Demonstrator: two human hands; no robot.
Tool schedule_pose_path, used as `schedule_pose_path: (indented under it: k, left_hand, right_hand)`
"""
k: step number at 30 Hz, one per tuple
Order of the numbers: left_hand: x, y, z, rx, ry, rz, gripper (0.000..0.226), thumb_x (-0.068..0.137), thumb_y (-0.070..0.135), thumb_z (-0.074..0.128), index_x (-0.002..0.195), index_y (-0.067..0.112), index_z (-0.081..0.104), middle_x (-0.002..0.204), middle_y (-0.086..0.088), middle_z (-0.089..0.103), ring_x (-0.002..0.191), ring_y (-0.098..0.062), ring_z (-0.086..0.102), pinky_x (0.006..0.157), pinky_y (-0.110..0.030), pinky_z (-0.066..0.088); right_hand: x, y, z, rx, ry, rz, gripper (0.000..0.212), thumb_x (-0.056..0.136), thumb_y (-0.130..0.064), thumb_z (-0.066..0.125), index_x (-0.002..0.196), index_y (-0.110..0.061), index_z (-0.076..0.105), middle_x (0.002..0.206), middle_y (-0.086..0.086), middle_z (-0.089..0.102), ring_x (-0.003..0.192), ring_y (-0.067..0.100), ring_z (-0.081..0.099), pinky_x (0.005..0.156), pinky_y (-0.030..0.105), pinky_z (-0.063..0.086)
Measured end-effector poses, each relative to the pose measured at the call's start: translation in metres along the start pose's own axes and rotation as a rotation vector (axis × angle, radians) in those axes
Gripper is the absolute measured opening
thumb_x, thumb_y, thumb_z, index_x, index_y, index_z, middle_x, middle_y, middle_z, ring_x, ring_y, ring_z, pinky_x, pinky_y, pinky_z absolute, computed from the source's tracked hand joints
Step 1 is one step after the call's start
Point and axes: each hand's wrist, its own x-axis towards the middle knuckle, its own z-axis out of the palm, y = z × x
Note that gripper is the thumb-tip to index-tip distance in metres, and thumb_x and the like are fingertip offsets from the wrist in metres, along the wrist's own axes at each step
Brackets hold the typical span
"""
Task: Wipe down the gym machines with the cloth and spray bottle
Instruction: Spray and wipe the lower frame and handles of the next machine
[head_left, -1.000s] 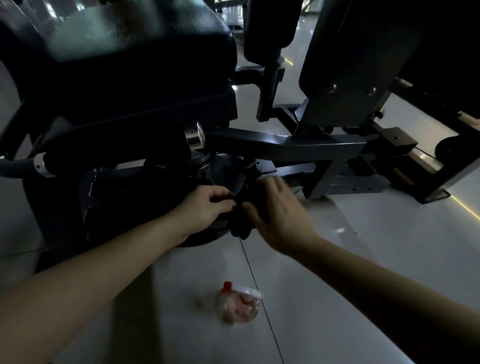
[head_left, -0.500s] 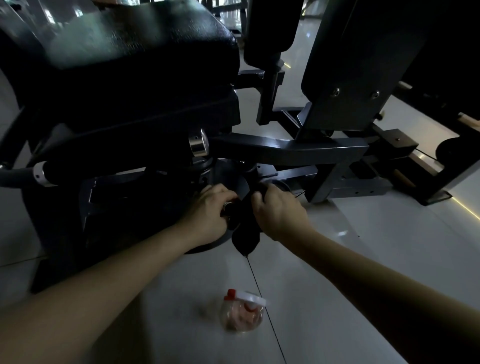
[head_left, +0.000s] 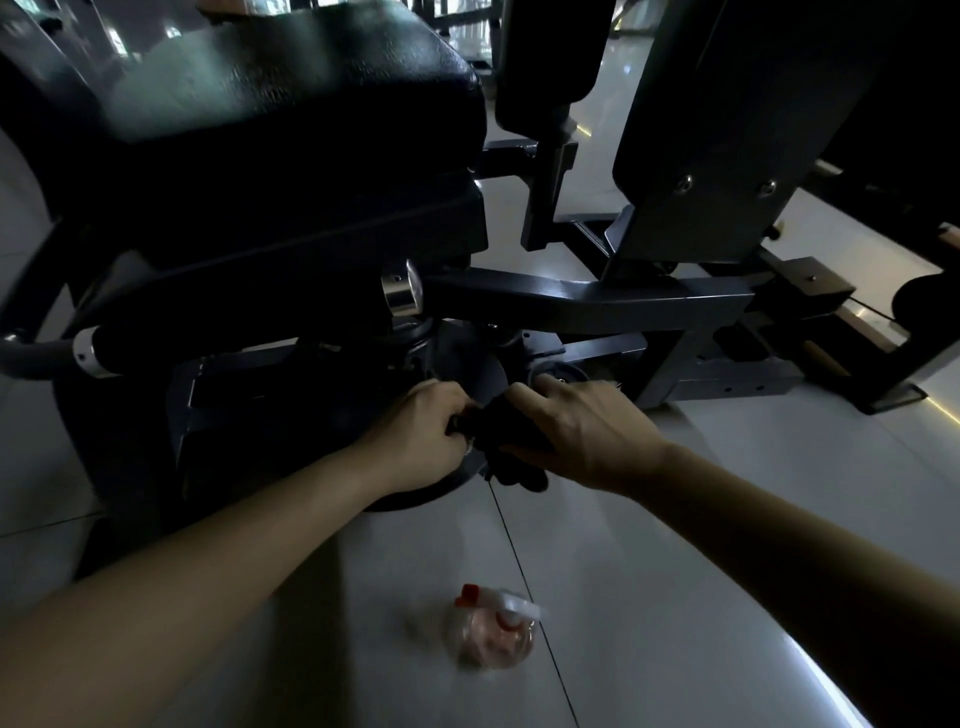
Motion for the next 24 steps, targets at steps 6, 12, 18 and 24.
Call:
schedule_pose_path:
  k: [6,12,18,24]
  left_hand:
    - [0.001,-0.004,0.006,-0.043,-0.032,0.029,0.023,0.082,-0.002,0.057,0.092,0.013,0.071,0.104,0.009,0.058,0.102,-0.007,0.056,0.089,-0.036,0.054]
    - [0.004,-0.015,0.010,-0.064,-0.050,-0.015,0.033,0.077,0.004,0.064,0.100,0.026,0.070,0.111,0.014,0.059,0.104,-0.004,0.059,0.088,-0.033,0.056]
    - [-0.001,-0.011,0.006,-0.176,-0.042,-0.013,0.019,0.075,0.000,0.059,0.079,0.018,0.062,0.092,0.005,0.062,0.085,-0.012,0.063,0.071,-0.037,0.054]
    - [-0.002,-0.015,0.008,-0.235,-0.059,-0.071,0.028,0.080,0.001,0.058,0.097,0.022,0.064,0.098,0.003,0.064,0.092,-0.013,0.065,0.083,-0.043,0.059]
  right_hand:
    - [0.006,-0.023,0.008,0.190,0.148,0.384,0.027,0.099,-0.047,0.035,0.099,-0.023,0.046,0.066,-0.006,0.057,0.050,0.013,0.053,0.046,0.030,0.044]
    - [0.023,-0.026,0.005,1.287,0.012,1.187,0.028,0.100,-0.025,0.035,0.103,-0.006,0.055,0.084,0.011,0.056,0.062,0.020,0.051,0.047,0.027,0.040]
    - [0.001,-0.042,0.006,0.387,0.121,0.538,0.041,0.094,-0.051,0.056,0.123,-0.026,0.042,0.088,-0.010,0.058,0.069,0.008,0.060,0.054,0.022,0.048]
    - [0.001,-0.014,0.009,0.071,0.139,0.211,0.045,0.096,-0.061,0.033,0.115,-0.022,0.045,0.067,-0.007,0.054,0.045,0.013,0.046,0.044,0.029,0.040]
